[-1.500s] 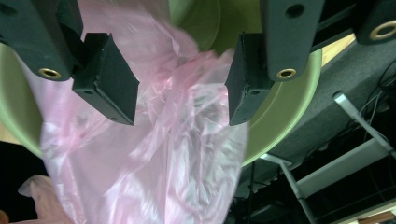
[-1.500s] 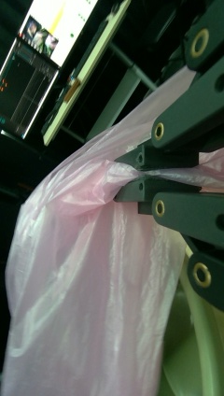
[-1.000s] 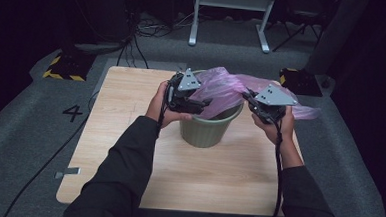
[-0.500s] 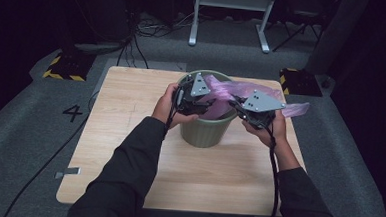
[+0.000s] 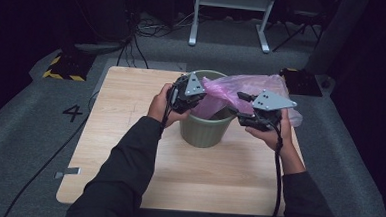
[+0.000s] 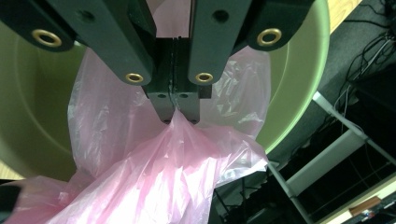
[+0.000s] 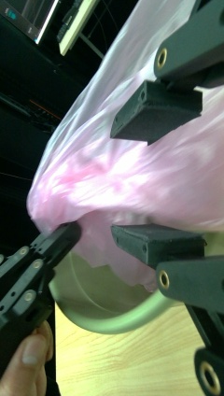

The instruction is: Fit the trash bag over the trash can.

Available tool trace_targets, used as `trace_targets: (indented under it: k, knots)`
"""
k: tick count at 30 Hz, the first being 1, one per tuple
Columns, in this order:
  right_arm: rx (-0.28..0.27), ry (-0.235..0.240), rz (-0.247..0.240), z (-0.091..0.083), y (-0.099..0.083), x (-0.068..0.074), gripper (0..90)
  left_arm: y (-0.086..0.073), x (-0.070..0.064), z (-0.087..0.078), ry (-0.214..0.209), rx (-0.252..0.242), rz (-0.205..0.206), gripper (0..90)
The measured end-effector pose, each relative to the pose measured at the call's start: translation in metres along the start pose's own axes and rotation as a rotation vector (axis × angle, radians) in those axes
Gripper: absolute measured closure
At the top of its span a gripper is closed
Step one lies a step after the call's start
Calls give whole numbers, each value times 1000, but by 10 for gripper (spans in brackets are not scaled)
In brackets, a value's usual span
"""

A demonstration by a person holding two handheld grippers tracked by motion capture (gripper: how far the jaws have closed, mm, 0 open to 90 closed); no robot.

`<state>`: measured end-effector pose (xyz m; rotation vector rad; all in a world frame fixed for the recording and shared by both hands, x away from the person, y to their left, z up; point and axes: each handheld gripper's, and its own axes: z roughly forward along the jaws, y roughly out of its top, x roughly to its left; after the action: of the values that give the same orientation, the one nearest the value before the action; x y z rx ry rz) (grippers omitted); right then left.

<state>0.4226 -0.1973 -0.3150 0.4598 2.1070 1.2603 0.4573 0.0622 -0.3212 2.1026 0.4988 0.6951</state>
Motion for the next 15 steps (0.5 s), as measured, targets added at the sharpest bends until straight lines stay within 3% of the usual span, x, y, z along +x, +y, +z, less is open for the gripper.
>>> trace_targets:
  k: [11,15]
  knots:
    - [18,-21,35,-30,-28,-10,329,-10,11,-2,-15,-4,-35,895]
    - [-20,-96,25,-40,-34,-6,200,-13,14,0,-25,-8,-53,895]
